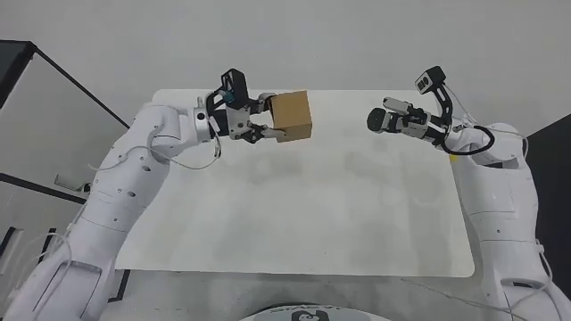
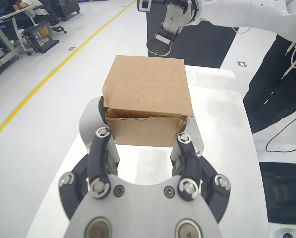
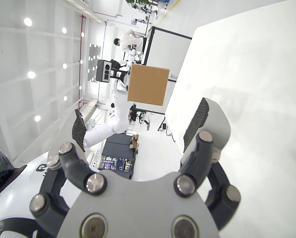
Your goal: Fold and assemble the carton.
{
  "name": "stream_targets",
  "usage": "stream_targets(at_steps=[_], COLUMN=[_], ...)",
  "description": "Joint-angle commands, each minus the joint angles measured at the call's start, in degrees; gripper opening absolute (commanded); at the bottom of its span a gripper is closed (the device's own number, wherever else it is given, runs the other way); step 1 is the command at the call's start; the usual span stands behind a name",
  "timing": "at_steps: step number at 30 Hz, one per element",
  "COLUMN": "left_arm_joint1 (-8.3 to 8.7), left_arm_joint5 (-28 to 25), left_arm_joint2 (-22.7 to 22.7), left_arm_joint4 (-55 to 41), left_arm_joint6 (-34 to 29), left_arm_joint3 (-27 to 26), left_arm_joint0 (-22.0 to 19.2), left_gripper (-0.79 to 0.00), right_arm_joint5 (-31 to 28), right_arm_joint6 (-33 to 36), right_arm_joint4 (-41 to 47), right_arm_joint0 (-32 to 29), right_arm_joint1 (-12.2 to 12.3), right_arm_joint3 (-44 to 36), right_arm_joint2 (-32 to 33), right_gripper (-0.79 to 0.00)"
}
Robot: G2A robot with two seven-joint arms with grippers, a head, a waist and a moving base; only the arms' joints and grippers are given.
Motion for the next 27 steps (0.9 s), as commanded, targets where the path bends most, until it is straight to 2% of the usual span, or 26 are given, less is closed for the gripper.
stream_targets(at_steps=[1,5,12,17,19,27], left_arm_joint1=[0.86,2.74,6.26,8.44,9.17,9.17], left_arm_joint5=[-0.8,0.0,3.0,5.6,5.2,5.2], left_arm_joint2=[-3.0,-9.1,-18.1,-22.9,-24.8,-24.8], left_arm_joint4=[-2.7,-10.1,-28.2,-41.1,-45.6,-45.6], left_arm_joint6=[-2.4,-10.0,-28.2,-39.4,-42.1,-42.1], left_arm_joint3=[-2.2,-8.9,-23.6,-30.0,-32.2,-32.2], left_arm_joint0=[1.0,4.2,9.4,11.9,13.0,13.0], left_gripper=[-0.785,-0.785,-0.785,-0.785,-0.785,-0.785], right_arm_joint5=[0.0,0.0,0.0,0.0,0.0,0.0], right_arm_joint6=[0.0,0.0,0.0,0.0,0.0,0.0], right_arm_joint4=[0.0,0.0,0.0,0.0,0.0,0.0], right_arm_joint0=[0.0,0.0,0.0,0.0,0.0,0.0], right_arm_joint1=[0.0,0.0,0.0,0.0,0.0,0.0], right_arm_joint3=[0.0,0.0,0.0,0.0,0.0,0.0], right_arm_joint2=[0.0,0.0,0.0,0.0,0.0,0.0], right_gripper=[0.000,0.000,0.000,0.000,0.000,0.000])
